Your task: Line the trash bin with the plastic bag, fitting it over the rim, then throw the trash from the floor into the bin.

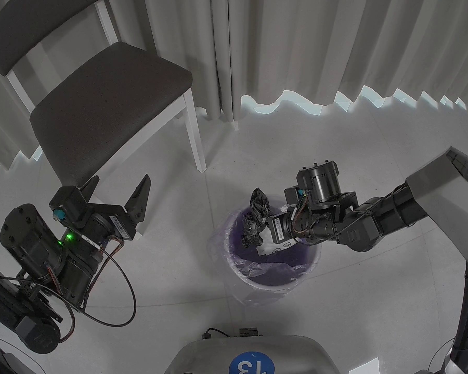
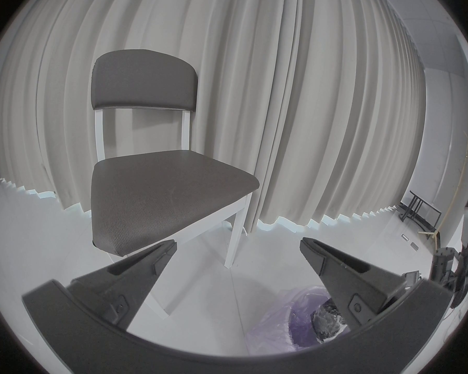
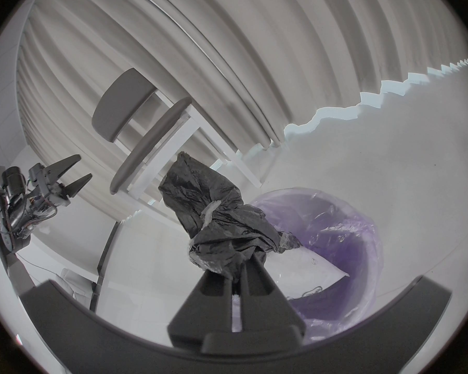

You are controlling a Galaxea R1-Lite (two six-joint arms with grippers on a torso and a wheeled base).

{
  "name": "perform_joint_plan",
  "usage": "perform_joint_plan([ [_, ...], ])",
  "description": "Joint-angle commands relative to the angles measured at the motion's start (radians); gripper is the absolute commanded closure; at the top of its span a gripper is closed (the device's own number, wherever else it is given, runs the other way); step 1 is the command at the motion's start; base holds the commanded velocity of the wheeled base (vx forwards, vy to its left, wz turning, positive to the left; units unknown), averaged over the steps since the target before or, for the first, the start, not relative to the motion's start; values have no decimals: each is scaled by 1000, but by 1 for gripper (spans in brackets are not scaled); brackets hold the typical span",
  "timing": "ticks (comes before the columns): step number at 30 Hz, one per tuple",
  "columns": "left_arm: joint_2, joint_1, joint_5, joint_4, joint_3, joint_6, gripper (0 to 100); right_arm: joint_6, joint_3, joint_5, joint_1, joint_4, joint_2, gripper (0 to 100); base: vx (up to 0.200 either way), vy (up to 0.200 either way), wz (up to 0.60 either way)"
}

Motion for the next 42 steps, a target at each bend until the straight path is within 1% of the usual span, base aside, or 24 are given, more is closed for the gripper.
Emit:
perform_joint_plan([
  [1, 6, 0, 0, -13, 1, 1, 0, -21, -1, -1, -3, 33, -7, 100, 0, 0, 0],
  [2, 6, -1, 0, -13, 1, 1, 0, -37, -10, -1, -6, 71, -14, 100, 0, 0, 0],
  [3, 6, -1, 0, -13, 1, 1, 0, -40, -11, -1, -6, 79, -14, 100, 0, 0, 0],
  [4, 6, -3, 0, -13, 3, 2, 0, -52, -45, 1, -8, 157, -33, 100, 0, 0, 0],
  [5, 6, -1, 0, -13, 3, 2, 0, -52, -68, 1, -8, 200, -36, 100, 0, 0, 0],
  [6, 6, -1, 0, -13, 3, 2, 0, -52, -71, 2, -8, 206, -36, 100, 0, 0, 0],
  [7, 6, -1, 0, -13, 4, 2, 0, -57, -103, 4, -6, 256, -37, 100, 0, 0, 0],
  [12, 6, 0, 0, -13, 6, 2, 0, -61, -175, 4, -5, 323, -27, 100, 0, 0, 0],
  [17, 6, 0, 0, -13, 9, 2, 0, -80, -215, 12, -3, 432, -17, 100, 0, 0, 0],
  [26, 9, 0, 0, -13, 10, 2, 0, -93, -209, 16, -6, 441, -16, 100, 0, 0, 0],
  [37, 9, 0, 0, -13, 17, 2, 0, -93, -226, 18, -14, 430, 64, 100, 0, 0, 0],
  [42, 9, 0, -1, -13, 18, 2, 0, -101, -231, 28, -18, 433, 82, 100, 0, 0, 0],
])
